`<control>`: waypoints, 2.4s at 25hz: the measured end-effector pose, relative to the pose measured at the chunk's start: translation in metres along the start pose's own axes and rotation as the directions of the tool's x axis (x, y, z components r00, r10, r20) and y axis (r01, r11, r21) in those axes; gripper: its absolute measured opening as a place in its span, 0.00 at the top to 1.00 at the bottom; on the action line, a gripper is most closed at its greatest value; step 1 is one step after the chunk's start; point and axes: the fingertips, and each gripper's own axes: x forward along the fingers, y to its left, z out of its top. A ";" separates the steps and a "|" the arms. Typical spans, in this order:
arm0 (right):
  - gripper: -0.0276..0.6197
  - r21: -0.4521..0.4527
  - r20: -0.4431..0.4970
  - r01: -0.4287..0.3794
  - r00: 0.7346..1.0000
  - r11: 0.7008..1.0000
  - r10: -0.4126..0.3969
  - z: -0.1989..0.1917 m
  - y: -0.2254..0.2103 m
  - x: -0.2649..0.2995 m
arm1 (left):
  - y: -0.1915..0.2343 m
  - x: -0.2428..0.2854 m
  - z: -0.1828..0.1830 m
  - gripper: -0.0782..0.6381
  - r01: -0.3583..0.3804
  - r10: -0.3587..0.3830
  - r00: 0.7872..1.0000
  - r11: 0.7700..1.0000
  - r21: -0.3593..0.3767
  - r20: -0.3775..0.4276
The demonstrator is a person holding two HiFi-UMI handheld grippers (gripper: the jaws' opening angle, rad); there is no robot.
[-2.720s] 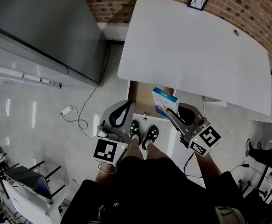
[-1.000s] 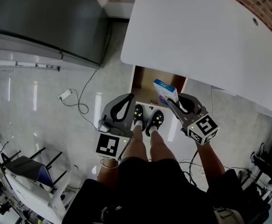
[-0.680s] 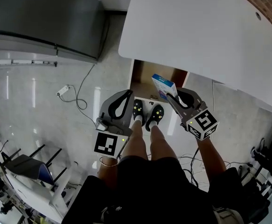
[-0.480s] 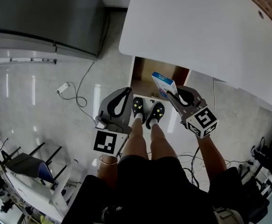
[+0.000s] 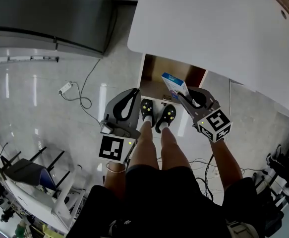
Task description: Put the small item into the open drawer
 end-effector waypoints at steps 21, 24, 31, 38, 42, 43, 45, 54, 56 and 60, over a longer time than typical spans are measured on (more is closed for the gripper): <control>0.81 -0.037 -0.134 -0.045 0.990 0.998 0.040 -0.047 -0.007 0.038 | 0.017 0.009 -0.032 0.87 -0.039 0.039 0.999 0.998 -0.045 -0.020; 0.81 -0.048 -0.157 -0.051 0.987 0.998 0.043 -0.055 -0.007 0.044 | 0.020 0.009 -0.037 0.87 -0.042 0.041 0.999 0.998 -0.052 -0.019; 0.81 -0.079 -0.197 -0.058 0.980 0.995 0.042 -0.065 -0.004 0.057 | 0.027 0.005 -0.045 0.87 -0.049 0.047 0.999 0.997 -0.062 -0.028; 0.81 -0.126 -0.246 -0.063 0.969 0.990 0.030 -0.078 -0.003 0.067 | 0.029 0.006 -0.050 0.88 -0.044 0.042 0.998 0.997 -0.064 -0.037; 0.81 -0.147 -0.271 -0.063 0.962 0.987 0.021 -0.083 -0.004 0.072 | 0.034 0.004 -0.051 0.87 -0.050 0.047 0.998 0.996 -0.072 -0.038; 0.81 -0.153 -0.278 -0.064 0.960 0.986 0.020 -0.084 -0.004 0.073 | 0.035 0.004 -0.051 0.88 -0.050 0.048 0.998 0.996 -0.073 -0.036; 0.81 -0.164 -0.291 -0.068 0.957 0.984 0.017 -0.087 -0.004 0.076 | 0.037 0.003 -0.053 0.87 -0.051 0.049 0.998 0.996 -0.074 -0.036; 0.81 -0.227 -0.349 -0.091 0.937 0.970 0.006 -0.099 -0.004 0.089 | 0.040 0.003 -0.058 0.88 -0.048 0.044 0.998 0.995 -0.082 -0.042; 0.81 -0.235 -0.358 -0.091 0.934 0.968 0.001 -0.100 -0.005 0.091 | 0.041 0.003 -0.059 0.88 -0.049 0.045 0.998 0.995 -0.085 -0.043; 0.81 -0.261 -0.384 -0.091 0.923 0.961 -0.017 -0.103 -0.008 0.093 | 0.042 0.002 -0.058 0.88 -0.051 0.048 0.998 0.995 -0.085 -0.039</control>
